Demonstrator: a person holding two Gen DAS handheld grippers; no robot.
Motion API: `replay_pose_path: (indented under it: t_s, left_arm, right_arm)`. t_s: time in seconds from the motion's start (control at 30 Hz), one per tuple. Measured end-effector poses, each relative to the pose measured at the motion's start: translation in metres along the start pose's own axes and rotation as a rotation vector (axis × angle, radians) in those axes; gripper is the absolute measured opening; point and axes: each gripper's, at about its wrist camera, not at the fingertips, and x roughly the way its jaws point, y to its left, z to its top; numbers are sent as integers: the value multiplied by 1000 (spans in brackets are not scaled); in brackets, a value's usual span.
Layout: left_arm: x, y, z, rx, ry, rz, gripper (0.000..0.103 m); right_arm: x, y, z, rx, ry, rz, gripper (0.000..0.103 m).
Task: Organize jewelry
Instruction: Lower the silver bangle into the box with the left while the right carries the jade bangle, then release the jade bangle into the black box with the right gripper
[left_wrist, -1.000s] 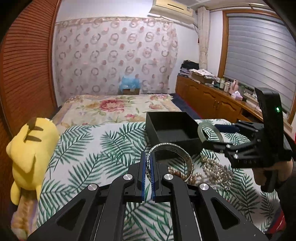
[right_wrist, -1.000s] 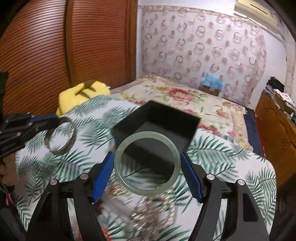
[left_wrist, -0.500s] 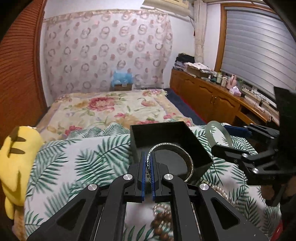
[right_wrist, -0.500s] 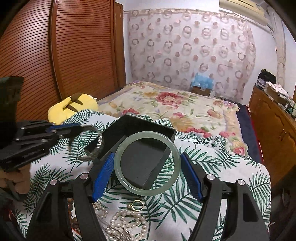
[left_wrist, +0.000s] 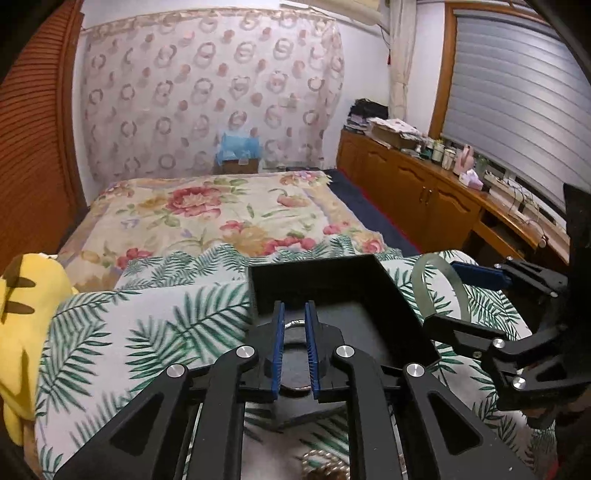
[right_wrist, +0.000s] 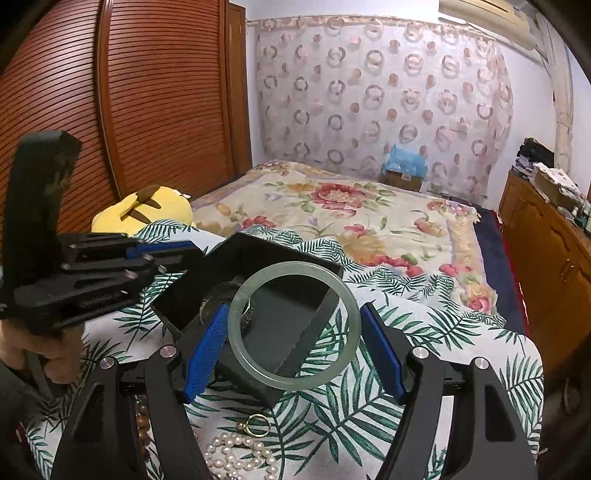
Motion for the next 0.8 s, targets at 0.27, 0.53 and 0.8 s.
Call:
replay_pose_path:
  t_s: [0.27, 0.53, 0.8]
  left_arm:
    - [-45, 18, -14, 3, -41, 62, 31]
    - [-76, 27, -37, 16, -59, 80, 52]
    - [-90, 25, -53, 33, -59, 86, 75]
  right_arm:
    - [19, 26, 10, -49, 13, 46, 75]
    - [50, 41, 13, -66, 90, 52, 75]
    - [62, 42, 9, -58, 126, 57, 75]
